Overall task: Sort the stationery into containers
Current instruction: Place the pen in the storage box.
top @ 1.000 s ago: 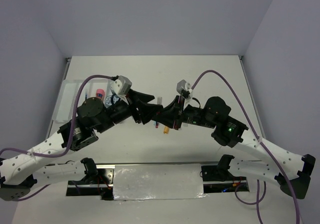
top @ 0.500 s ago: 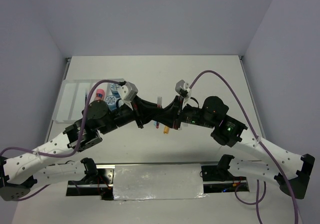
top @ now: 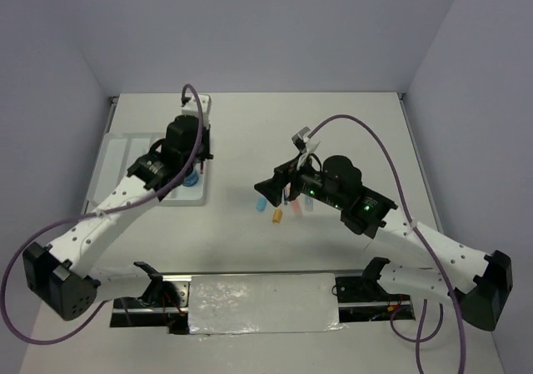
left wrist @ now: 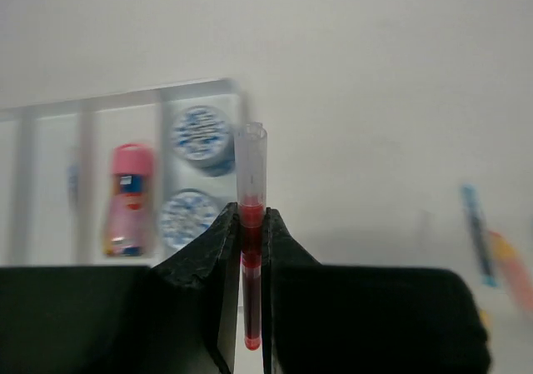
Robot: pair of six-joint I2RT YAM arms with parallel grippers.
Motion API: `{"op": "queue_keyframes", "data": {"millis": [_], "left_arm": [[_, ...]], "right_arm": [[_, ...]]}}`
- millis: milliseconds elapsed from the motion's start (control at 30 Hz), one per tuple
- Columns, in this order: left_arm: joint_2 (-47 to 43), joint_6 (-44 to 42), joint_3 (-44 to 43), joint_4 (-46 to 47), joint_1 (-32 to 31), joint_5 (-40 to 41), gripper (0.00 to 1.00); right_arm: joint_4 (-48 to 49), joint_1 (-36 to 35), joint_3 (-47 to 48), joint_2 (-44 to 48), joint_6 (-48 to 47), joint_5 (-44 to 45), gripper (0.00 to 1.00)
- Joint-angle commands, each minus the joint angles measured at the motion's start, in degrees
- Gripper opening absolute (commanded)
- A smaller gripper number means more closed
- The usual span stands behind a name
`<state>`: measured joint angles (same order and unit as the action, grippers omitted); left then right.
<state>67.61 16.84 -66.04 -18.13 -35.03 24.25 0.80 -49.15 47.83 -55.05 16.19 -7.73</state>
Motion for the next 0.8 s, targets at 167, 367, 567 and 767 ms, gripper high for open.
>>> {"op": "queue_keyframes", "data": {"millis": [167, 367, 567, 767], "left_arm": [[14.28, -12.87, -6.12, -6.14, 21.47, 16.44, 0.0], [20.89, -14.91, -4.2, 5.44, 32.54, 20.49, 0.05], [24.75, -15.96, 1.33, 15.13, 36.43, 10.56, 0.19], [29.06, -16.22, 4.78, 20.76, 38.63, 9.06, 0.23]], "right_arm": [[-3.7, 1.95, -6.61, 2.13, 1.13, 4.22, 0.88], [-1.86, 1.86, -12.66, 10.39, 4.37, -0.87, 0.88], [-4.66, 1.77, -13.21, 16.1, 3.42, -3.52, 0.88], [-8.09, 1.77, -12.59, 21.11, 2.1, -3.7, 0.89]]}}
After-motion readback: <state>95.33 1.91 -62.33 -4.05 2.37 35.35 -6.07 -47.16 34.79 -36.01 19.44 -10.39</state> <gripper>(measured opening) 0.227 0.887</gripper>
